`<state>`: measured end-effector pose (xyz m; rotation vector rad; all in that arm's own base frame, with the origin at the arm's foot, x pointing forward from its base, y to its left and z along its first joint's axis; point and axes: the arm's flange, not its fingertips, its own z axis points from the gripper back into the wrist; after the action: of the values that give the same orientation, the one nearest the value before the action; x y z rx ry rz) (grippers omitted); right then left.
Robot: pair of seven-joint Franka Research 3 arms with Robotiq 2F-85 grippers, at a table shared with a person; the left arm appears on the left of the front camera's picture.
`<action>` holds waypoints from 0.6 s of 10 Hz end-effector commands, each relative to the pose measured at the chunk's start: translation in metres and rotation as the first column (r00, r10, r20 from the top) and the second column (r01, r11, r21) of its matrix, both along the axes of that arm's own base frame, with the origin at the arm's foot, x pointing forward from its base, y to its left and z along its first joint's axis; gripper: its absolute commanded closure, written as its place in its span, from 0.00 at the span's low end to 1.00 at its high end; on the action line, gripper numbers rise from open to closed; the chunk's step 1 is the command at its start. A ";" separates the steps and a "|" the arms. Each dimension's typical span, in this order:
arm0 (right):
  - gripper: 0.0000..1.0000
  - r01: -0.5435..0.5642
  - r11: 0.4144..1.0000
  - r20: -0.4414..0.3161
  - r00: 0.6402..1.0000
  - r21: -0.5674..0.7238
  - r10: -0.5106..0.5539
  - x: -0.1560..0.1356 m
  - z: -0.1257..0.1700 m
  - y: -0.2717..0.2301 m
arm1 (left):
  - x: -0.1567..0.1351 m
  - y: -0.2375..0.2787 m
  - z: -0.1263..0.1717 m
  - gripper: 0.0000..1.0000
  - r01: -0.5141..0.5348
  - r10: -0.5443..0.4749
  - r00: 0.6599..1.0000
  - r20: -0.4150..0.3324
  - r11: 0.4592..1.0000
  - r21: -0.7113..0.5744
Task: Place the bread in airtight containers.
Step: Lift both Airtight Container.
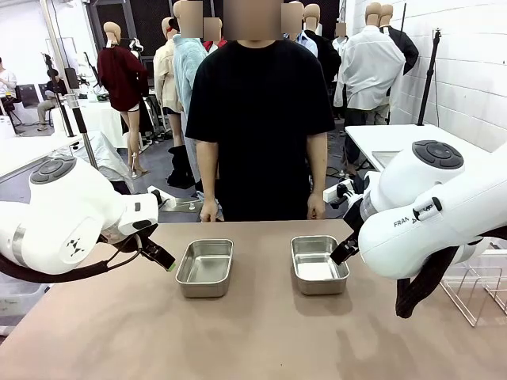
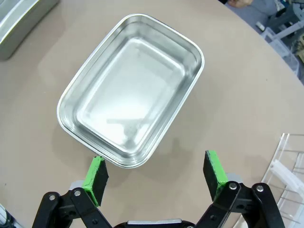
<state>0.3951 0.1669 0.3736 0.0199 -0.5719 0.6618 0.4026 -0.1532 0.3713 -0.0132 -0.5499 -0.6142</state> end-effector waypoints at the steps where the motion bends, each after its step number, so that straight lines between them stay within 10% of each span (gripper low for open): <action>1: 0.00 0.000 1.000 0.000 1.000 0.000 0.000 0.000 0.000 0.000 | 0.001 0.002 0.000 0.00 -0.005 0.005 1.000 -0.001 1.000 -0.003; 6: 0.00 0.000 1.000 0.000 1.000 0.000 0.000 0.000 0.000 0.000 | 0.001 0.002 0.000 0.00 -0.005 0.005 1.000 -0.001 1.000 -0.003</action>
<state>0.3951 0.1669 0.3736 0.0199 -0.5719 0.6618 0.4026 -0.1531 0.3713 -0.0130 -0.5499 -0.6138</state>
